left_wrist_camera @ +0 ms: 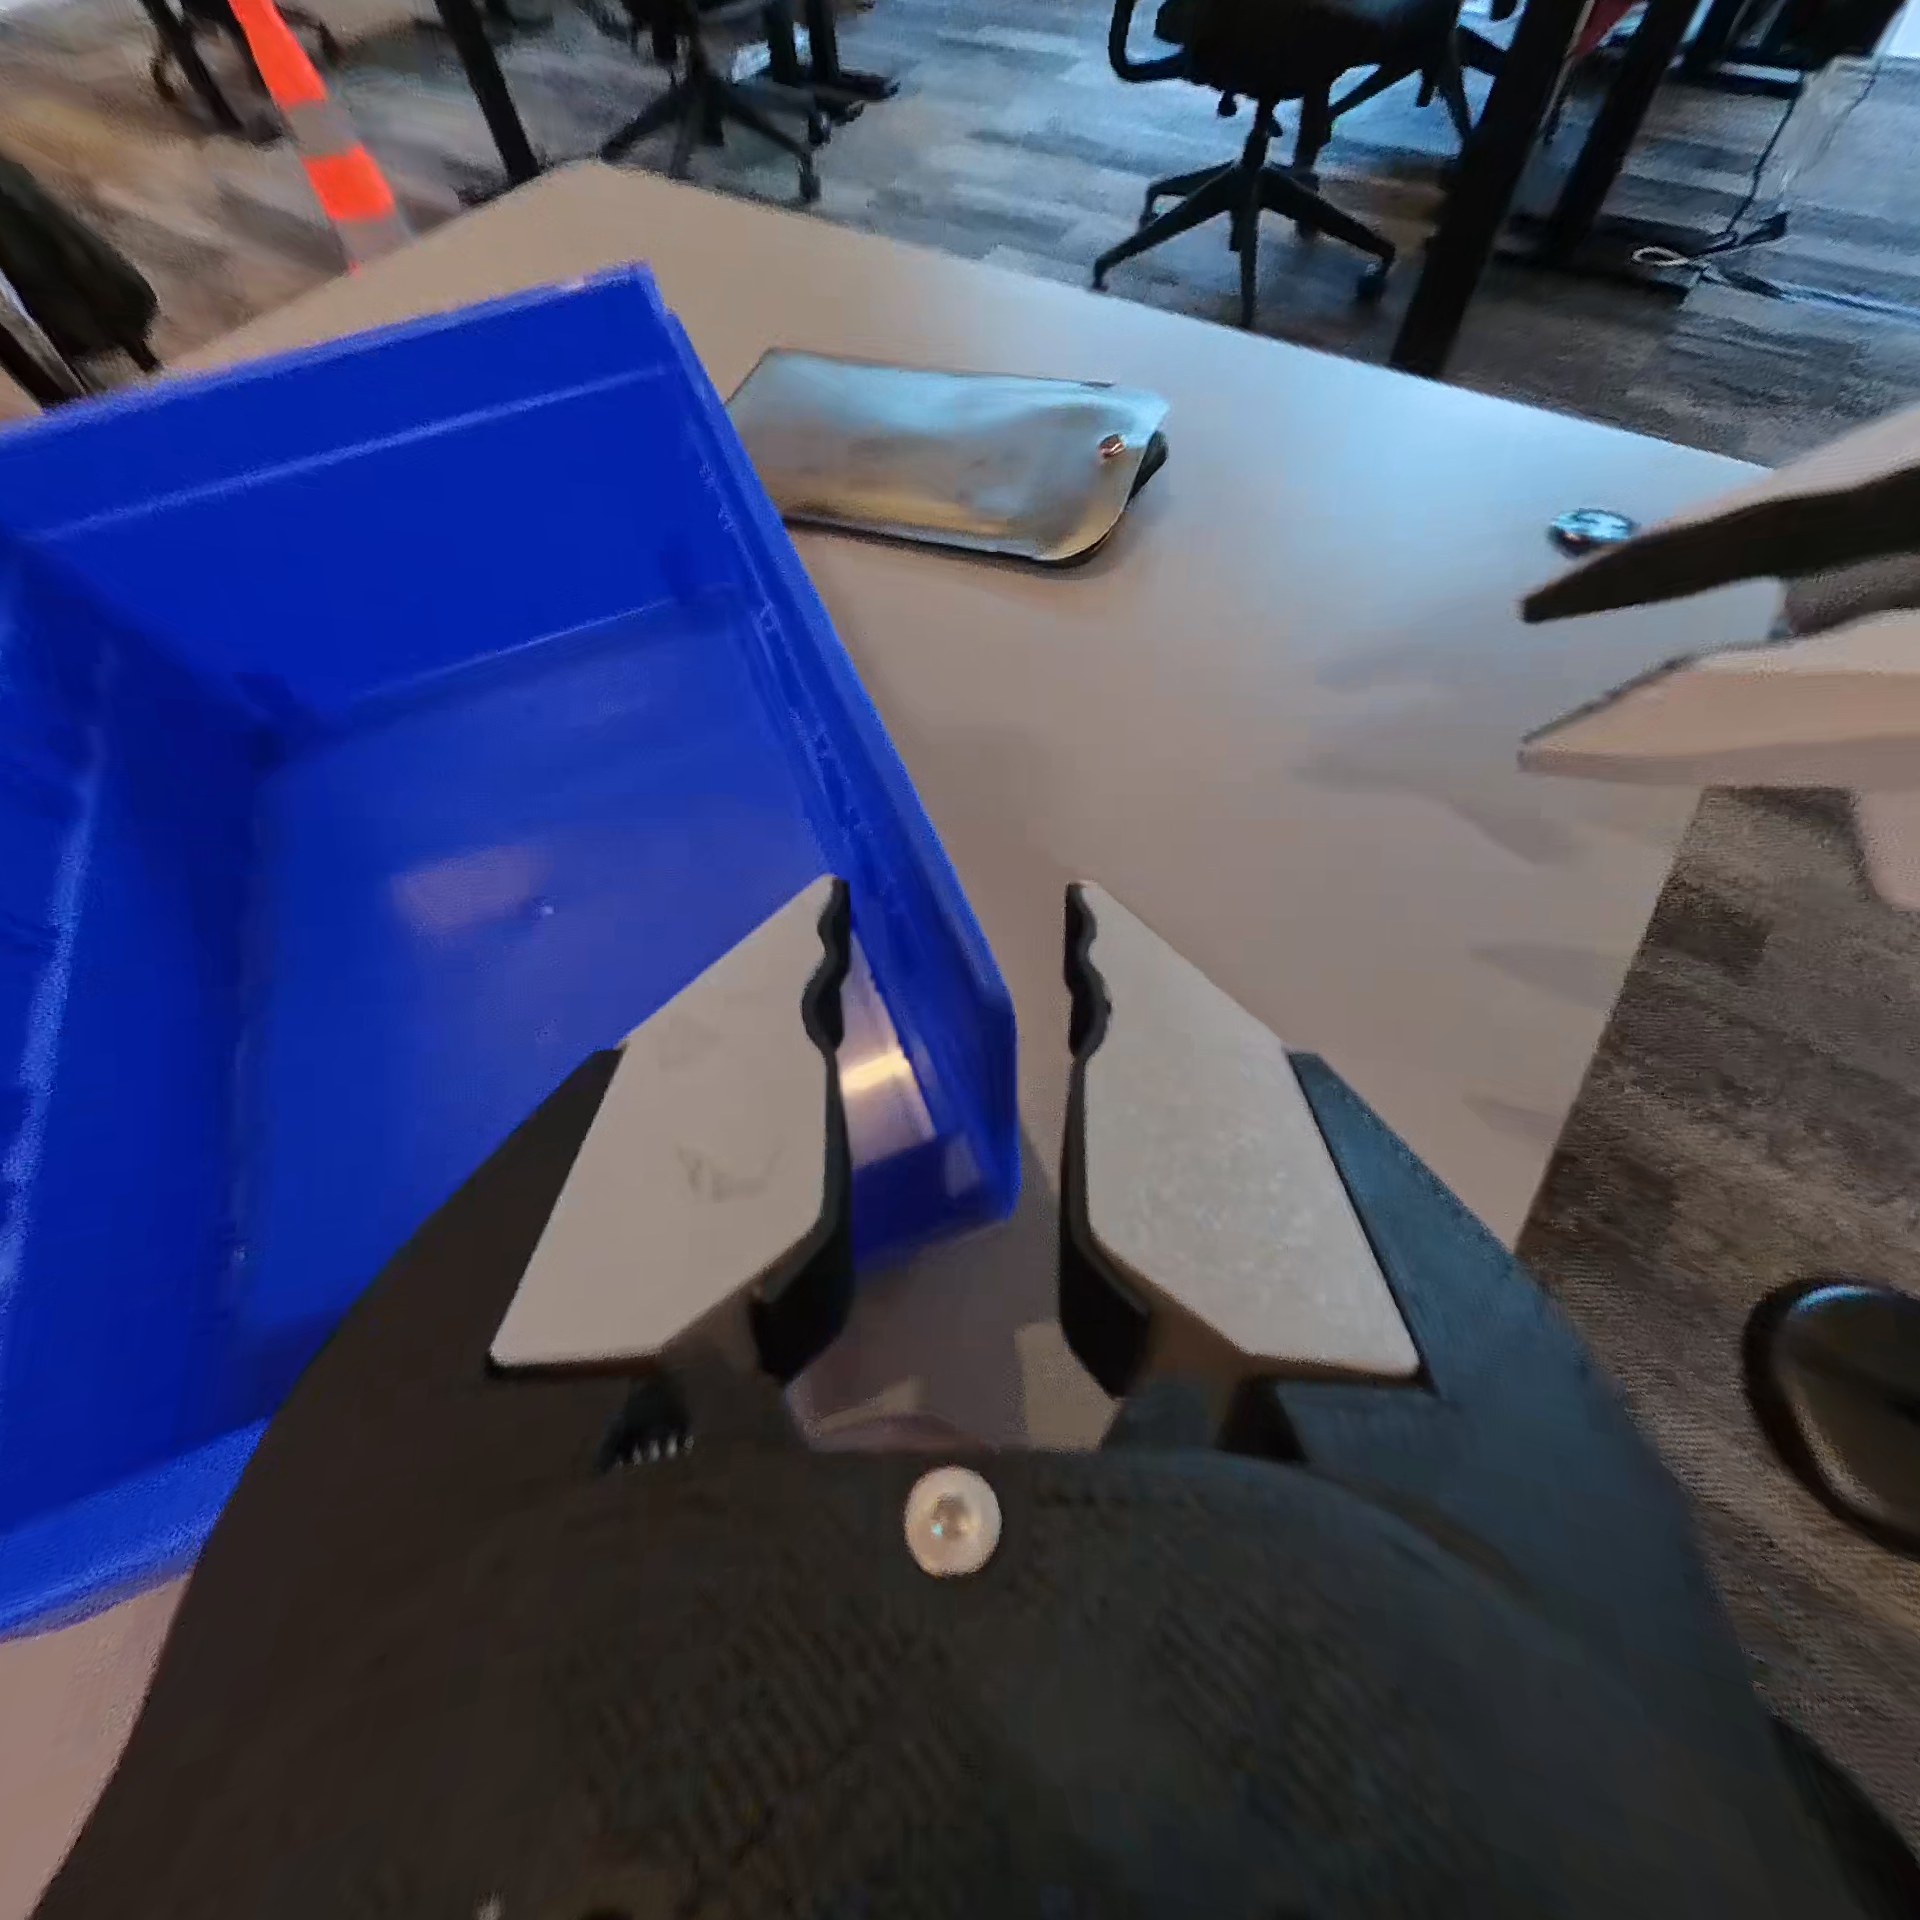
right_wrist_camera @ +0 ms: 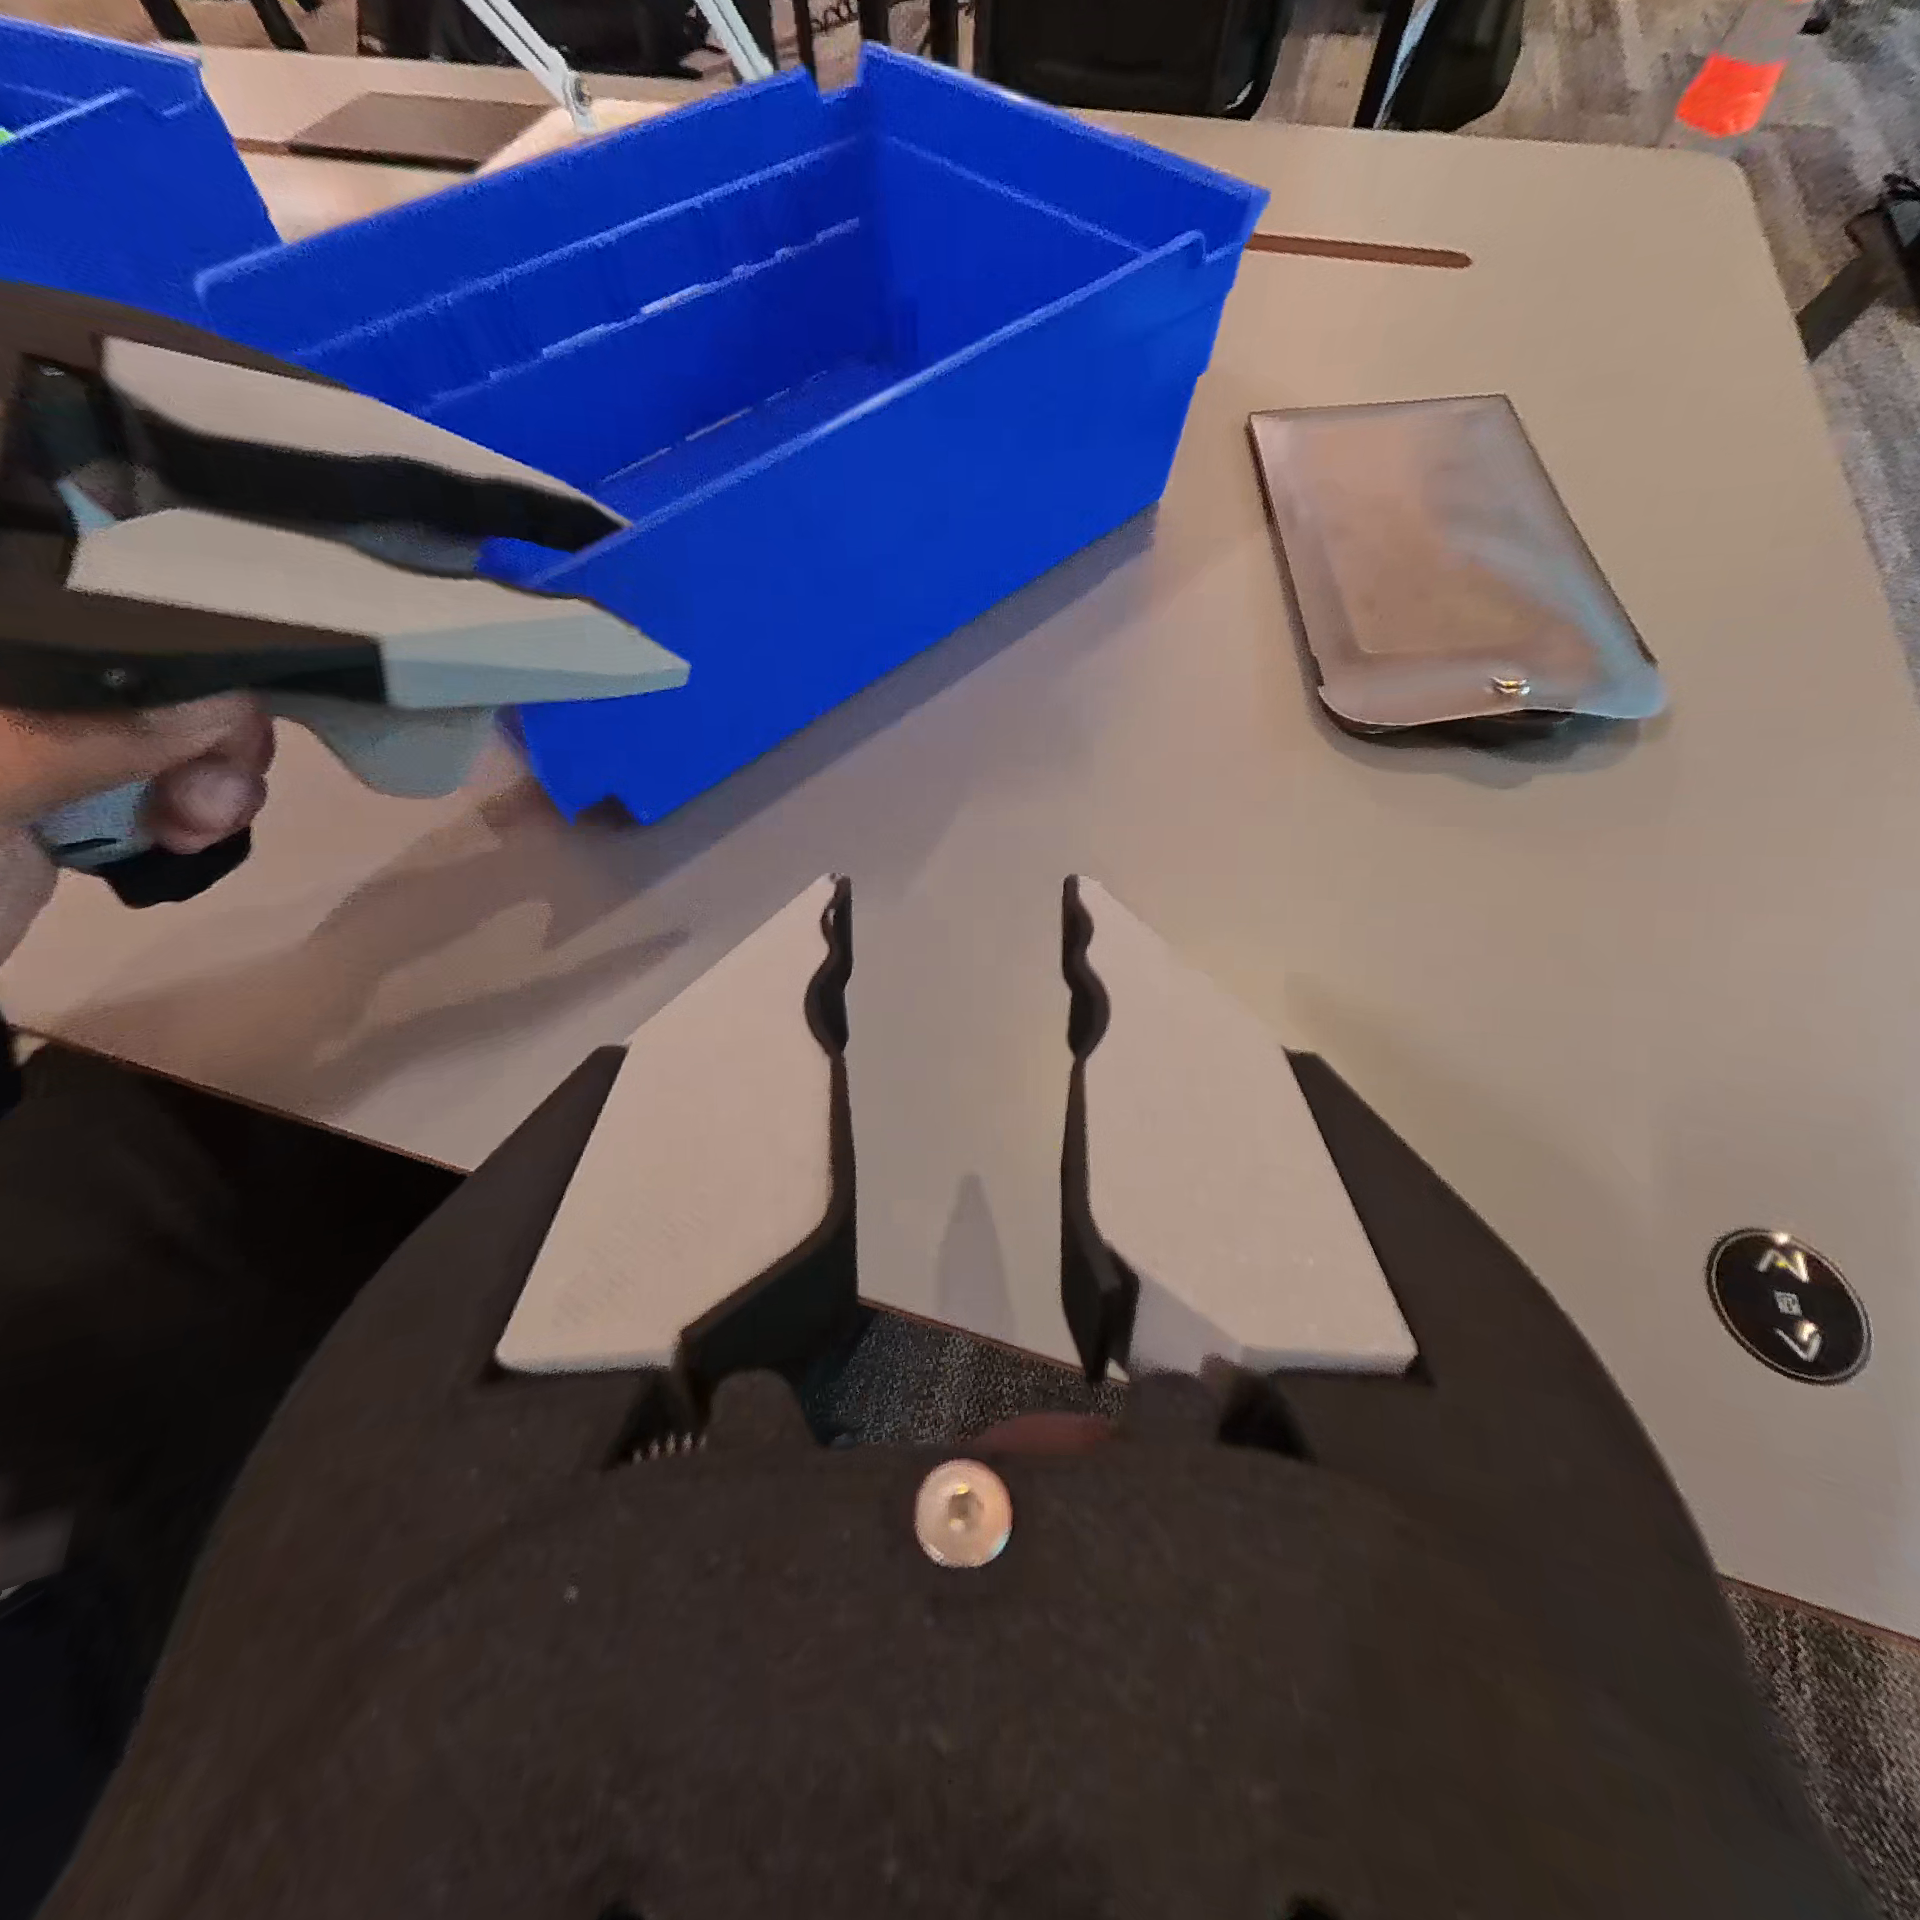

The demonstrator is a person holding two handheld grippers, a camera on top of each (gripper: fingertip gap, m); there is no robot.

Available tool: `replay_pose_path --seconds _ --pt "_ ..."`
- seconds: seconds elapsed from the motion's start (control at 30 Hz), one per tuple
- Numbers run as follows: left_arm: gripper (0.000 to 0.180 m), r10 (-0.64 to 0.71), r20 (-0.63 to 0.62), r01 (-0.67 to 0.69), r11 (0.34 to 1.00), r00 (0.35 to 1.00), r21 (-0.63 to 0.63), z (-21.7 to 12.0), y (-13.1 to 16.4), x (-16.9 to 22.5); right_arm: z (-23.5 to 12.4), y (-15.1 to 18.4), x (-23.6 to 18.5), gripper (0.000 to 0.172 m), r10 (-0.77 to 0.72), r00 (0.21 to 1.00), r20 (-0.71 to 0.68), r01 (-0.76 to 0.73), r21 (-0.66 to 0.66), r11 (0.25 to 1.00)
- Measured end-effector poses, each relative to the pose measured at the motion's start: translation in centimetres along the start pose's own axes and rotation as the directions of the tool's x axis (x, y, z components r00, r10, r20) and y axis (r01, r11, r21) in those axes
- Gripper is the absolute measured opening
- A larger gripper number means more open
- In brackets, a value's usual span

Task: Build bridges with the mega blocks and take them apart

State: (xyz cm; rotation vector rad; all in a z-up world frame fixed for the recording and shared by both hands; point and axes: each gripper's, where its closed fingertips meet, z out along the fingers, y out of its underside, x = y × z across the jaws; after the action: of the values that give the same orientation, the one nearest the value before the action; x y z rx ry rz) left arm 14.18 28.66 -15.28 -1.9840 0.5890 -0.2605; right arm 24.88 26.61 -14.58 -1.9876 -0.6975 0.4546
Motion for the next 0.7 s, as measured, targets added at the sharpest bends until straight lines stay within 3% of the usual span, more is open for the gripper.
replay_pose_path --seconds 0.07,0.17,0.23,0.37,0.43,0.5,0.53,0.57,0.63,0.7 --pt "0.044 0.052 -0.056 -0.05 0.998 0.997 0.043 -2.8 0.0 0.8 0.0 -0.5 -1.3 0.038 -0.015 1.0 0.024 0.015 0.016 1.0" --pt "0.042 0.066 -0.126 -0.055 0.994 0.99 0.094 -9.8 1.5 -0.2 0.4 -1.8 -5.4 0.039 -0.093 0.992 0.09 0.089 0.046 0.995" --pt "0.043 0.073 -0.077 -0.066 0.994 0.994 0.086 -14.5 3.6 -3.6 1.5 -2.6 -9.3 0.038 -0.16 0.975 0.153 0.153 0.057 0.987" --pt "0.045 0.127 0.135 -0.119 0.991 0.983 -0.063 -22.9 10.2 -11.9 5.7 -3.0 -15.9 0.034 -0.315 0.927 0.203 0.319 0.013 0.948" --pt "0.041 0.137 0.169 -0.113 0.983 0.976 -0.146 -26.2 13.6 -14.4 8.2 -2.6 -15.2 0.017 -0.377 0.919 0.112 0.385 -0.061 0.921" --pt "0.04 0.095 0.177 -0.064 0.982 0.98 -0.177 -28.5 16.1 -16.4 9.7 -1.7 -13.7 0.015 -0.388 0.917 0.092 0.398 -0.136 0.907" --pt "0.04 0.066 0.183 -0.031 0.982 0.981 -0.185 -29.3 17.2 -17.6 10.1 -1.3 -12.6 0.0 -0.397 0.912 0.098 0.408 -0.155 0.9" --pt "0.041 0.038 0.197 0.002 0.98 0.98 -0.198 -29.8 18.3 -18.9 10.4 -1.1 -11.7 0.0 -0.412 0.904 0.11 0.425 -0.15 0.893" --pt "0.04 0.014 0.254 0.037 0.98 0.967 -0.196 -30.2 19.7 -21.8 11.2 -1.9 -7.4 0.0 -0.443 0.897 -0.016 0.434 -0.162 0.886" --pt "0.038 0.012 0.306 0.052 0.978 0.952 -0.2 -29.8 20.4 -24.2 12.0 -1.5 -3.4 0.0 -0.472 0.877 -0.083 0.44 -0.252 0.862"
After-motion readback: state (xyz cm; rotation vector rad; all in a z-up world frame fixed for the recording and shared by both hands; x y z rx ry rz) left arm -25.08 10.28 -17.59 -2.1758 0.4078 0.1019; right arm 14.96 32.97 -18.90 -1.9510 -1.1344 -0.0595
